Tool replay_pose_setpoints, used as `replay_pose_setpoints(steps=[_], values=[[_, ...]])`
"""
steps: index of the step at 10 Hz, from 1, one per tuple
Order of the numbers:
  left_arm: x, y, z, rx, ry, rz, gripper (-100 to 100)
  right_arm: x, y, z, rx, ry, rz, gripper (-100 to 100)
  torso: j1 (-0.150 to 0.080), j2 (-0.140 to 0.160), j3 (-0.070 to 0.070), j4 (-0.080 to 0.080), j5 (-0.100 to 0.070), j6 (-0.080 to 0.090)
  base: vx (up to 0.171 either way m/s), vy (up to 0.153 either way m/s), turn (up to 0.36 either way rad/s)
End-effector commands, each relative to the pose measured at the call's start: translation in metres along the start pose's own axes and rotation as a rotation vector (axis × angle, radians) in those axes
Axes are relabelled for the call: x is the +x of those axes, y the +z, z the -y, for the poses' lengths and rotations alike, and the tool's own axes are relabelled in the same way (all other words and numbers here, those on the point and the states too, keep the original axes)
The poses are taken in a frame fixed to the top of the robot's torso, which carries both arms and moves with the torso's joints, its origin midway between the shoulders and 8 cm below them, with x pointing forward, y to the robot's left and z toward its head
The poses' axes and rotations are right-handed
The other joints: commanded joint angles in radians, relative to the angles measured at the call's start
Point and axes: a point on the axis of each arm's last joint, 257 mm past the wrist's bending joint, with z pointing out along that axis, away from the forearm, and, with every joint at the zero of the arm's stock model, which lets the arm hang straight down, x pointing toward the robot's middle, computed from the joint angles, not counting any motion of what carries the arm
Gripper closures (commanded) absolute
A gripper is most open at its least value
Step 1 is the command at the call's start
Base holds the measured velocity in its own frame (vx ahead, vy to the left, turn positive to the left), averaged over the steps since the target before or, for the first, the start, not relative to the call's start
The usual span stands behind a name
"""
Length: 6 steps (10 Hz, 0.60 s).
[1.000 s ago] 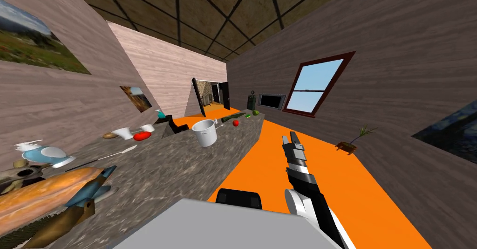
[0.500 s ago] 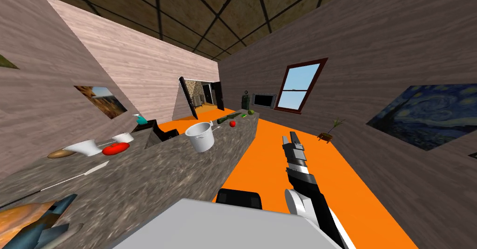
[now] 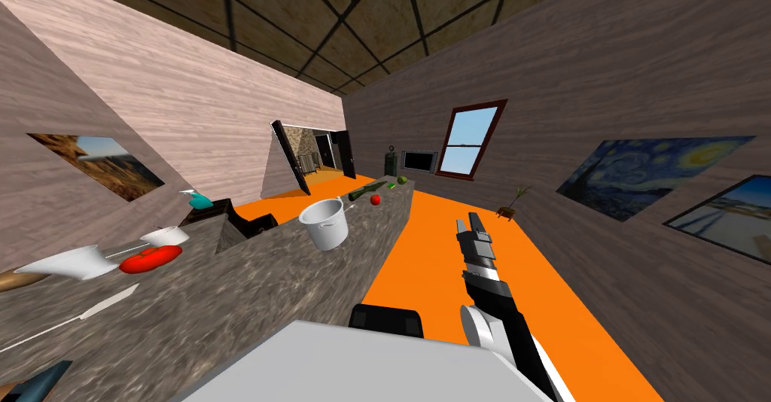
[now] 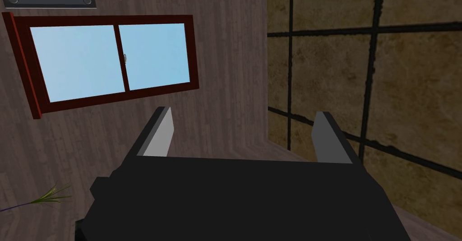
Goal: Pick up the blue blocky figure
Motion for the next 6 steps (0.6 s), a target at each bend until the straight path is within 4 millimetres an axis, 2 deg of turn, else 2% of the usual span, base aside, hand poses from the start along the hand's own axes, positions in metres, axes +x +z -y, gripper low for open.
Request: replay_pose_setpoints(steps=[1, 2, 3, 4, 5, 6], values=[[-0.002, 0.0, -0.002, -0.003, -0.003, 0.004, -100, 0.0, 0.0, 0.0, 0.0, 0.0, 0.0, 0, 0.0, 0.0, 0.0, 0.0, 0.0, 0.0, -0.004, 0.01, 0.026], [-0.018, -0.007, 0.0, -0.012, -0.017, 0.037, -100, 0.0, 0.0, 0.0, 0.0, 0.0, 0.0, 0, -0.004, -0.001, 0.0, 0.0, -0.001, 0.0, -0.013, 0.036, -0.139], [-0.011, -0.004, 0.0, -0.008, -0.009, 0.021, -100, 0.0, 0.0, 0.0, 0.0, 0.0, 0.0, 0, -0.004, -0.001, -0.001, 0.0, -0.001, 0.001, -0.01, 0.031, -0.053], [-0.013, -0.005, 0.0, -0.009, -0.011, 0.024, 0, 0.0, 0.0, 0.0, 0.0, 0.0, 0.0, 0, -0.004, -0.001, -0.001, 0.0, -0.001, 0.0, 0.0, 0.0, 0.0], [-0.004, 0.003, -0.006, -0.008, -0.015, 0.025, -100, 0.0, 0.0, 0.0, 0.0, 0.0, 0.0, 0, -0.006, -0.001, -0.001, 0.0, -0.002, 0.0, 0.019, 0.02, -0.031], [0.002, 0.009, -0.01, -0.008, -0.018, 0.025, -100, 0.0, 0.0, 0.0, 0.0, 0.0, 0.0, 0, -0.005, -0.002, -0.001, 0.0, -0.001, 0.0, -0.008, 0.006, -0.024]])
